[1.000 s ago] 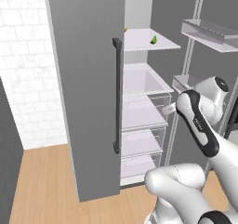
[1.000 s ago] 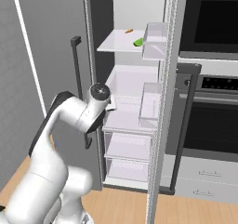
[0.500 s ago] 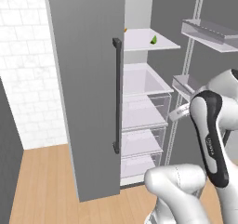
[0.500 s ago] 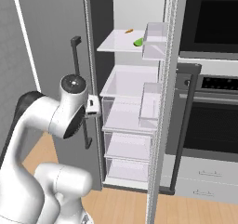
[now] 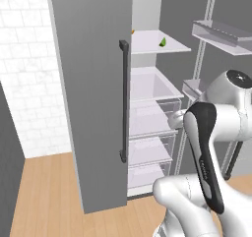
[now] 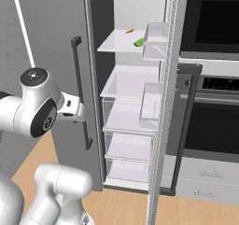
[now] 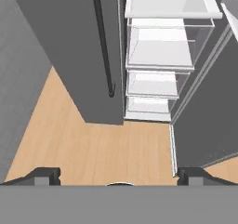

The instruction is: Grab a lemon wedge from the fridge and one ice cube from the ice bowl, and put them in the glass of lemonade.

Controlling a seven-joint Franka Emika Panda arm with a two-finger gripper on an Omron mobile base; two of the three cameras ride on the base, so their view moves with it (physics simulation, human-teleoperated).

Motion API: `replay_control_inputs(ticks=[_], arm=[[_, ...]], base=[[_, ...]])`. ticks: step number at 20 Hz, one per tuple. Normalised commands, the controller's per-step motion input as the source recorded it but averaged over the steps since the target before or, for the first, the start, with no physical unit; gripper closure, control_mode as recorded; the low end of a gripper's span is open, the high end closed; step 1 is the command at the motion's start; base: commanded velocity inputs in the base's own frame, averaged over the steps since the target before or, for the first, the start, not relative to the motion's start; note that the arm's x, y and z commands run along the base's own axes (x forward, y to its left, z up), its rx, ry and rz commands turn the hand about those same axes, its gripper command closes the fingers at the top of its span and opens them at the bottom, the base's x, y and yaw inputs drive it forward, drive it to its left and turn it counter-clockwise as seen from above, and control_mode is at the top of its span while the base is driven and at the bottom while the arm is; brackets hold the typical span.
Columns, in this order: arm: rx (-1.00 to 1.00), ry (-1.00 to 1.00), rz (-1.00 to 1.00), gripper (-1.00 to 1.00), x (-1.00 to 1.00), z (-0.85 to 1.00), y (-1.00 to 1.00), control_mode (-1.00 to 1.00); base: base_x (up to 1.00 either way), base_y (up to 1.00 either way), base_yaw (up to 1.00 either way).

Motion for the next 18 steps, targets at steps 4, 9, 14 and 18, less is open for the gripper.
replay_control_inputs(ticks=[4, 9, 14, 18], arm=[[0.04, 0.0, -0.1, -1.0, 0.0, 0.0, -0.31, -1.0], [0.0, -0.01, -0.13, -1.0, 0.0, 0.0, -0.1, -1.0], [0.03, -0.01, -0.13, -1.0, 0.0, 0.0, -0.26, -1.0], [0.02, -0.04, -0.12, -1.0, 0.0, 0.0, -0.19, 1.0]], base=[[0.0, 0.0, 0.0], [0.0, 0.0, 0.0], [0.0, 0.0, 0.0], [0.02, -0.05, -0.04]])
